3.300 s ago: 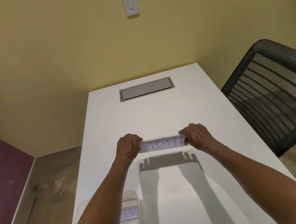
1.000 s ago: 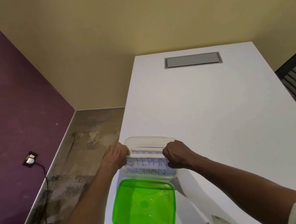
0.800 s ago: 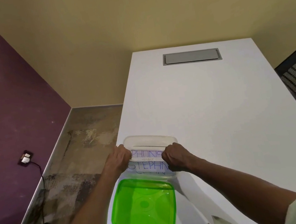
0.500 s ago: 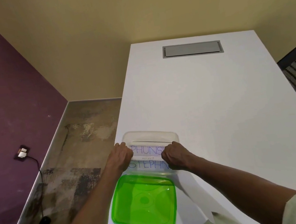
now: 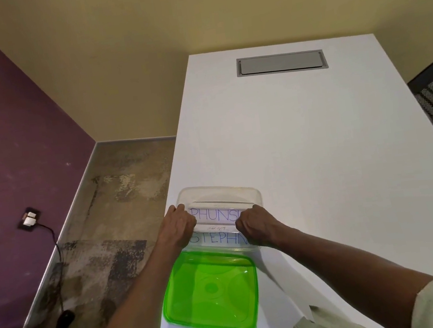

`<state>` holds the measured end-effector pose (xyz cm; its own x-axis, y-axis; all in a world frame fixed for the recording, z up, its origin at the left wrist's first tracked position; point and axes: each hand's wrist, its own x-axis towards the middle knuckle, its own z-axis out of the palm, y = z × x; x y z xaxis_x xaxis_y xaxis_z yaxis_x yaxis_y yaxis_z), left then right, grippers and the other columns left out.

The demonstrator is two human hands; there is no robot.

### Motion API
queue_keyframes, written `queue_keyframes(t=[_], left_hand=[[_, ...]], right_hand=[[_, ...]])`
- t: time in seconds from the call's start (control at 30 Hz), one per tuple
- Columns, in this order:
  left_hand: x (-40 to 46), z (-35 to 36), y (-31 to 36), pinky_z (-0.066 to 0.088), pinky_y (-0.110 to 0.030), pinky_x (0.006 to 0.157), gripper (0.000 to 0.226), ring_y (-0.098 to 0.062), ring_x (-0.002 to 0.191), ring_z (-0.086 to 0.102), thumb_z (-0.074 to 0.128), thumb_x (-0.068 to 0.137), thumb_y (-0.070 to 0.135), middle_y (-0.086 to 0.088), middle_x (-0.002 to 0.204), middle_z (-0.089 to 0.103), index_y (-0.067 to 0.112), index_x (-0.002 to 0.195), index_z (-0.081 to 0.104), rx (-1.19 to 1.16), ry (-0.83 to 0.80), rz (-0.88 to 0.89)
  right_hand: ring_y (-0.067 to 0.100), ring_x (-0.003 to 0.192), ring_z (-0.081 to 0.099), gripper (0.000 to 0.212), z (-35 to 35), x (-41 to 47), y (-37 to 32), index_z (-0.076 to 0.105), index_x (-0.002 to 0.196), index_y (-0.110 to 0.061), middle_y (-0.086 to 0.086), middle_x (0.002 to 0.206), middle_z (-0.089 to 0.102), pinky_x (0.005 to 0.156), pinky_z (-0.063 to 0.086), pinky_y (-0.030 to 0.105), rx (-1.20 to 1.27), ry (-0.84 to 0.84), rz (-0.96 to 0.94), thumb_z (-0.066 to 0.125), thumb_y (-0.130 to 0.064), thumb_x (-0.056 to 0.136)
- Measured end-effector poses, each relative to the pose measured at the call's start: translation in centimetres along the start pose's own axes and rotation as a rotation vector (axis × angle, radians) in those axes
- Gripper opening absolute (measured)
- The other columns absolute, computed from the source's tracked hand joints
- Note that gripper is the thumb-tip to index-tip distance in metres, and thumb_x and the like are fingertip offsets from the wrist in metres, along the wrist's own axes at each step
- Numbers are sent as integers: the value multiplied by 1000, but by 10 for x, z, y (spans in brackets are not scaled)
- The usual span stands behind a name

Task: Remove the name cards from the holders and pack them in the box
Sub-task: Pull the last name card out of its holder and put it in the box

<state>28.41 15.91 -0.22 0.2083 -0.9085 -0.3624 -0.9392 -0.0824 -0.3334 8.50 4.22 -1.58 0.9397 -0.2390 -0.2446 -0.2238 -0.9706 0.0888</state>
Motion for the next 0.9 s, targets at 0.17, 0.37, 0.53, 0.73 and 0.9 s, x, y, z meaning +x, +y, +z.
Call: queue_keyframes(t=[0.17, 0.37, 0.53, 0.73, 0.9], left_hand=[[-5, -1, 4, 43, -19, 52, 33, -17, 49, 54, 90, 29, 9, 3, 42, 52, 18, 41, 60, -29, 160, 27], [-11, 1, 6, 46, -19, 53, 36, -21, 51, 57, 88, 27, 3, 1, 42, 52, 17, 44, 60, -51, 253, 41], [-7, -2, 4, 45, -17, 47, 38, -19, 51, 61, 92, 25, 12, 0, 51, 57, 18, 54, 68, -174, 259, -5], [12, -12, -8, 53, -34, 86, 38, -26, 106, 63, 79, 76, 21, -8, 111, 71, 18, 113, 70, -619, 143, -202], [13, -7, -11, 50, -27, 74, 19, -21, 88, 66, 75, 81, 16, -6, 97, 73, 11, 99, 74, -911, 257, -425]], right_hand=[[16, 37, 54, 20, 6, -3, -1, 61, 54, -18, -2, 45, 56, 45, 39, 18, -53, 37, -4, 81, -17, 51], [29, 82, 65, 14, 1, 0, 2, 63, 93, -8, 14, 89, 68, 72, 41, 31, 54, -85, 21, 58, -17, 84], [34, 94, 62, 30, -4, -1, 8, 62, 98, -3, 19, 100, 67, 82, 42, 36, 211, -2, 85, 58, -31, 88], [35, 85, 61, 27, -15, -9, 19, 66, 90, -8, 15, 84, 67, 72, 41, 37, 328, 258, 215, 53, -32, 91], [33, 90, 56, 23, -11, -29, 27, 60, 102, -4, 14, 93, 60, 75, 47, 38, 626, 394, 459, 55, -22, 89]])
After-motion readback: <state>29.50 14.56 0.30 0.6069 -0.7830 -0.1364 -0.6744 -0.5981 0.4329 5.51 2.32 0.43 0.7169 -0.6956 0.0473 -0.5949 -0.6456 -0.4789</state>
